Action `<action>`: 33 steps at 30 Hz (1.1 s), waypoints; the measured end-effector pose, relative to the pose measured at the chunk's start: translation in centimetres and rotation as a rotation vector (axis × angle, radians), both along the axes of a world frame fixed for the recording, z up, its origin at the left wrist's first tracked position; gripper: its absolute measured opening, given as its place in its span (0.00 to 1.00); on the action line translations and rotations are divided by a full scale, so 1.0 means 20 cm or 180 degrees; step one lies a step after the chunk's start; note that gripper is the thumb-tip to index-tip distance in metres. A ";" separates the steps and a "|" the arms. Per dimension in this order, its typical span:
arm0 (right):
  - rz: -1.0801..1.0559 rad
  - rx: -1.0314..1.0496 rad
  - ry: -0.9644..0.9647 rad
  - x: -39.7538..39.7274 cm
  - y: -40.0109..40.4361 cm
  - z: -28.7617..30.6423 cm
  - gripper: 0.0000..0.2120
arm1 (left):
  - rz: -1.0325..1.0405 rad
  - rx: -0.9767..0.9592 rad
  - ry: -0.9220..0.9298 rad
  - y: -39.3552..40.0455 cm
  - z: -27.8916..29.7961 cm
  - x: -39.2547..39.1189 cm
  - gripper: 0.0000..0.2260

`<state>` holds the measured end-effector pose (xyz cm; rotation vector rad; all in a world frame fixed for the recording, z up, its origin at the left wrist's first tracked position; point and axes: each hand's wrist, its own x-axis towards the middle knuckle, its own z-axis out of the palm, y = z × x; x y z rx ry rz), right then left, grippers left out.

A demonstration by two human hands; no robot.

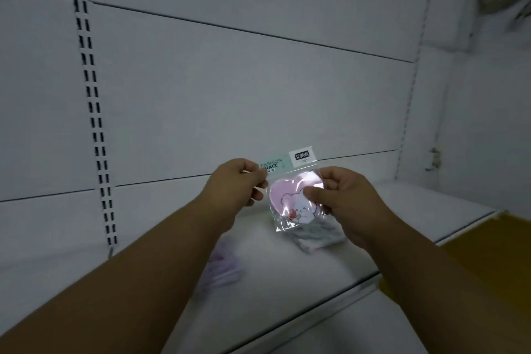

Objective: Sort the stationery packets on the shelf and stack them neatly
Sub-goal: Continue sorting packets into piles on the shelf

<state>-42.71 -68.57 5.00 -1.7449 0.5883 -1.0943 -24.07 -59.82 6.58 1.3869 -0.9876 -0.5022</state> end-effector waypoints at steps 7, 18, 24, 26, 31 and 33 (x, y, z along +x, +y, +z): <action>-0.0761 -0.0183 0.0785 -0.50 -0.57 0.02 0.10 | 0.0003 0.0090 -0.0363 -0.63 0.02 -0.47 0.04; -0.0754 -0.0609 0.2125 -0.65 -1.36 -0.12 0.16 | 0.0709 0.1456 -0.1458 -1.38 -0.18 -0.69 0.05; -0.0592 -0.1036 0.2673 -0.52 -1.46 -0.26 0.16 | 0.0792 0.2317 -0.1829 -1.47 -0.25 -0.60 0.08; -0.0656 -0.1301 0.2785 -0.52 -1.48 -0.28 0.17 | 0.0752 0.2538 -0.1951 -1.49 -0.28 -0.59 0.09; -0.0631 -0.2011 0.2631 -0.49 -1.42 -0.22 0.16 | 0.1018 0.2714 -0.2643 -1.47 -0.28 -0.57 0.12; -0.0638 -0.2260 0.2327 -0.45 -1.34 -0.17 0.18 | 0.1192 0.2523 -0.2823 -1.40 -0.24 -0.55 0.17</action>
